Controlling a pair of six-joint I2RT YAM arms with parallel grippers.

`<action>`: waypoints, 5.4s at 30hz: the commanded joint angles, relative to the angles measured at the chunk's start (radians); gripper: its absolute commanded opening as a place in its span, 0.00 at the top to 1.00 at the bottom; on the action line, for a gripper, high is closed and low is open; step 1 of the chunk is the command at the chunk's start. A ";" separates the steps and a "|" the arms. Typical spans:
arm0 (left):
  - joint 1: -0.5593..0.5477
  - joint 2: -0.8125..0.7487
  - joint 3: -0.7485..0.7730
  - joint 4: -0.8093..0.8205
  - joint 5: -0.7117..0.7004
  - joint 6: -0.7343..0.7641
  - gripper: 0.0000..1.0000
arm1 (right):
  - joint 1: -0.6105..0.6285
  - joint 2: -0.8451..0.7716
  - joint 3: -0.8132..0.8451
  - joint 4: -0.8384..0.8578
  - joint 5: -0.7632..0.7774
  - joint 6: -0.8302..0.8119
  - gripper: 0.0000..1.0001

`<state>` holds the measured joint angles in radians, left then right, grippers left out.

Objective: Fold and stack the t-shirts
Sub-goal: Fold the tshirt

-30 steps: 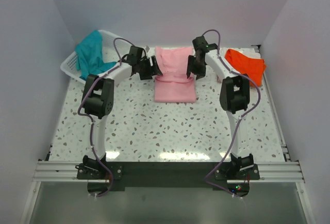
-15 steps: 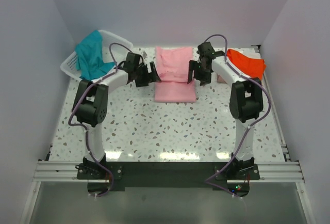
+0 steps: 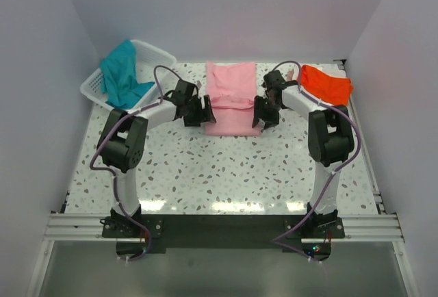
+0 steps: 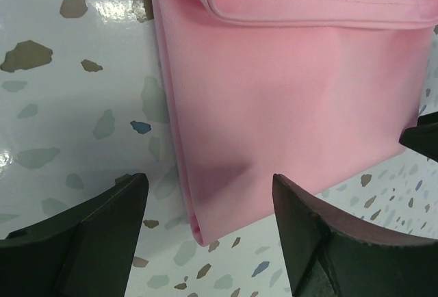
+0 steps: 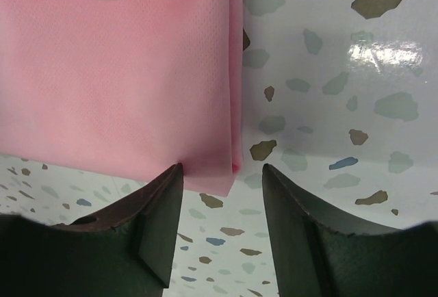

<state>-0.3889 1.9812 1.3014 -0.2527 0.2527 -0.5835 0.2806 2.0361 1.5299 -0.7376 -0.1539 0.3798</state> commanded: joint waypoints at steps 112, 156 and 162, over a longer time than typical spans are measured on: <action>-0.102 -0.748 -0.587 -0.243 0.401 -0.185 1.00 | 0.104 -0.429 0.019 -0.421 0.131 0.076 1.00; 0.179 -0.205 -0.088 -0.158 0.338 -0.027 0.00 | -0.046 -0.034 0.303 -0.131 -0.081 -0.071 0.15; 0.124 -0.240 -0.093 -0.097 0.286 -0.067 0.00 | -0.064 -0.128 0.118 -0.022 -0.133 -0.097 0.15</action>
<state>-0.2531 1.8076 1.1927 -0.3965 0.5720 -0.6518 0.2222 1.9816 1.6917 -0.8692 -0.2321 0.3218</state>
